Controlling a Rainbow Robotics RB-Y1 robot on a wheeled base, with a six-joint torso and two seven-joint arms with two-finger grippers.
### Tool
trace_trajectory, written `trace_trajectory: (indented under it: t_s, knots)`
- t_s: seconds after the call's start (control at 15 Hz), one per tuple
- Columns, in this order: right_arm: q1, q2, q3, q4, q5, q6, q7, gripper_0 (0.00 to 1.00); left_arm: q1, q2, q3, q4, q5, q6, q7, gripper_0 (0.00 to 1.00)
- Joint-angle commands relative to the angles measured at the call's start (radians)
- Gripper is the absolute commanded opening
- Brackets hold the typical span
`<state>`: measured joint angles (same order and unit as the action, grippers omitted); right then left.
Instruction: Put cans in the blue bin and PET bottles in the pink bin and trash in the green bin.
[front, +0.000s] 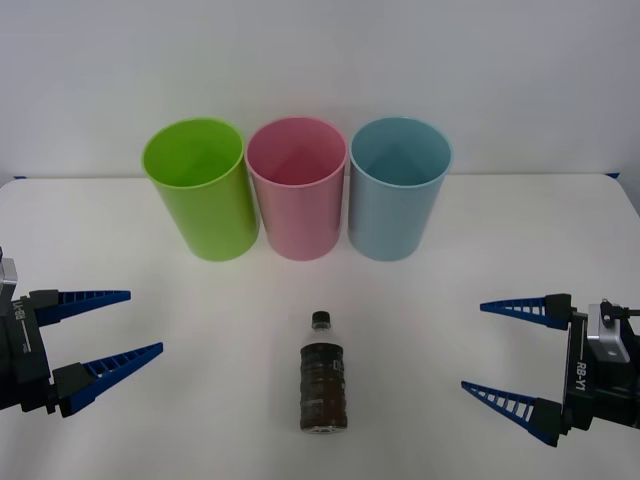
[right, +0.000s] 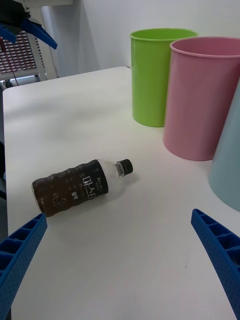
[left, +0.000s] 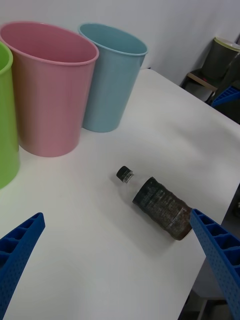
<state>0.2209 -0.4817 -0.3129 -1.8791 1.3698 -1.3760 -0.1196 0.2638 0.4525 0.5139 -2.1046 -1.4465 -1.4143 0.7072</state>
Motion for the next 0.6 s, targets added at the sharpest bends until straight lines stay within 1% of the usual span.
trace_trajectory:
  t_s: [0.07,0.6]
  knots:
    - [0.0,0.0,0.0,0.0,0.0,0.0,0.0,1.0,0.0,0.0,0.0,0.0,0.0,0.0,0.0,1.0]
    - [0.0,0.0,0.0,0.0,0.0,0.0,0.0,1.0,0.0,0.0,0.0,0.0,0.0,0.0,0.0,1.0]
